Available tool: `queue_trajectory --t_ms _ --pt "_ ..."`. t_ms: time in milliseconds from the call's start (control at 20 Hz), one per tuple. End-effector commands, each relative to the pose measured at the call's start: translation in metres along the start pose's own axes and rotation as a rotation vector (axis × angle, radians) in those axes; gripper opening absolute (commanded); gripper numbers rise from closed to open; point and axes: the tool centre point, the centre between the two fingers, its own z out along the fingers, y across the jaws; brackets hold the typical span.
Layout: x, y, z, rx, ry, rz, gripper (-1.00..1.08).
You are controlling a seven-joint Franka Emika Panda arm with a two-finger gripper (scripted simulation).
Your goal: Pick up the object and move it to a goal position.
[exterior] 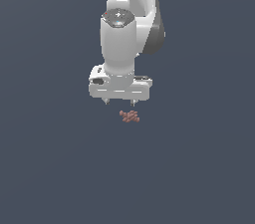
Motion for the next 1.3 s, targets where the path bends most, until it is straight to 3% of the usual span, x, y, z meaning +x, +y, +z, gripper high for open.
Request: queue_trajectory --t_ms 0,600,1250 --pt "0.003 0.002 -0.007 -0.002 0.01 0.002 1.0" --pt "0.001 -0.001 -0.001 0.002 0.004 0.071 1.0" --pt "-0.007 -0.011 0.018 0.01 -0.016 0.353 1.0"
